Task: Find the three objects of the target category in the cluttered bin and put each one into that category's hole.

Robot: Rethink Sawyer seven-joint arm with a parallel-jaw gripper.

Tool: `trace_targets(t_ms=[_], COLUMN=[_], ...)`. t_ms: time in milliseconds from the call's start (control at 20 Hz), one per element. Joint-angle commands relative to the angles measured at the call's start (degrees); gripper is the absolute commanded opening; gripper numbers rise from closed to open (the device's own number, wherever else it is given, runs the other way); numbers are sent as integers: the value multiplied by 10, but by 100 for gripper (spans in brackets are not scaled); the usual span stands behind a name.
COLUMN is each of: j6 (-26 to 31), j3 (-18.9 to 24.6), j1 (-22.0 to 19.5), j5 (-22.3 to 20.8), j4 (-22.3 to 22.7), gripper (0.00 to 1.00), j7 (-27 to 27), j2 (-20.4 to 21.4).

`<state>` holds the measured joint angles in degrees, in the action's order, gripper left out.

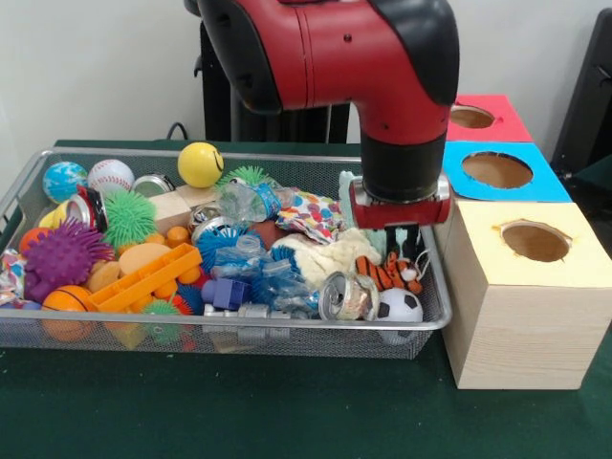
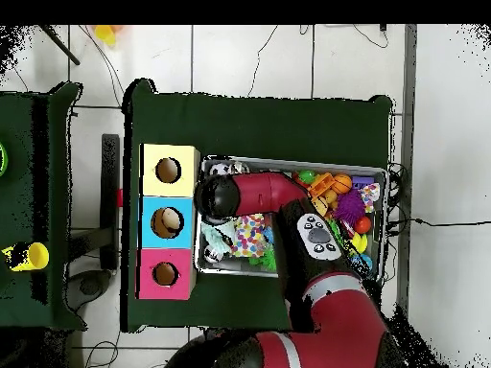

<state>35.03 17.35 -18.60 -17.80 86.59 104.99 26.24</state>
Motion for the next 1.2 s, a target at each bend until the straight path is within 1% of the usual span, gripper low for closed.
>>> trace_targets(t_ms=[50,200,450,850,1000,1150,1200], j6=[15,3,1,-1,-5,-12,-25], j3=[25,27,25,20,14,12,14], j1=[-11,-14,-16,-20,-26,-40,-46], j5=[45,48,53,39,29,19,18], j4=[34,40,36,36,44,65,74], gripper=[0,0,0,0,0,0,0], j7=[52,46,35,17,9,-2,-1], j2=[97,93,89,90,89,87,83])
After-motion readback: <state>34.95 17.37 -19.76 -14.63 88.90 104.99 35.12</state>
